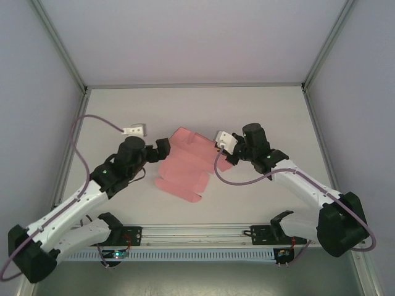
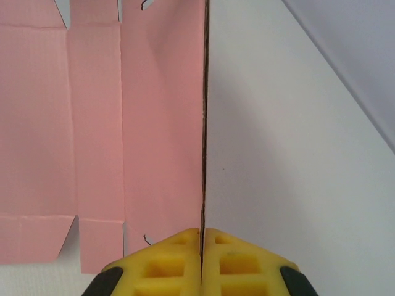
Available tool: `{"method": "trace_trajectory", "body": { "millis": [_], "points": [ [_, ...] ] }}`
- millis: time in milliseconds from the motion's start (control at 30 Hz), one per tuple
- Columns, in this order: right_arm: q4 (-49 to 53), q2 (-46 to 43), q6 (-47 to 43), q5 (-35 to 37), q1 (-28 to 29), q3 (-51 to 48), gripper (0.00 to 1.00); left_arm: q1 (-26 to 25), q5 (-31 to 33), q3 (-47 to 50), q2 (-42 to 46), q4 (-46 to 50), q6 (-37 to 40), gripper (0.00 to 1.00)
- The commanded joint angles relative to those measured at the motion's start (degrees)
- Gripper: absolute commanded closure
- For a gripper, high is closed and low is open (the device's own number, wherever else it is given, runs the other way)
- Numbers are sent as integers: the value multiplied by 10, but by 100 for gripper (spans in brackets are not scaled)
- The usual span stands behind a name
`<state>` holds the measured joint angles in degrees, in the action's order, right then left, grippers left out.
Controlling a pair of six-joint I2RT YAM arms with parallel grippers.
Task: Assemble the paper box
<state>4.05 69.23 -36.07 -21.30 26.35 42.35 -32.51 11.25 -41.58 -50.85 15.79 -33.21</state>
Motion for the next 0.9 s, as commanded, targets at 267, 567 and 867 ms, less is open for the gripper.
{"method": "trace_trajectory", "body": {
  "millis": [267,567,867],
  "points": [
    [7,29,61,-89,-36,30,100,93,-281,74,-23,-117,21,9],
    [20,39,62,-124,-49,38,100,105,-268,68,-86,-203,42,37],
    [19,49,86,-138,-62,46,100,111,-304,55,-144,-243,40,59]
  ]
}}
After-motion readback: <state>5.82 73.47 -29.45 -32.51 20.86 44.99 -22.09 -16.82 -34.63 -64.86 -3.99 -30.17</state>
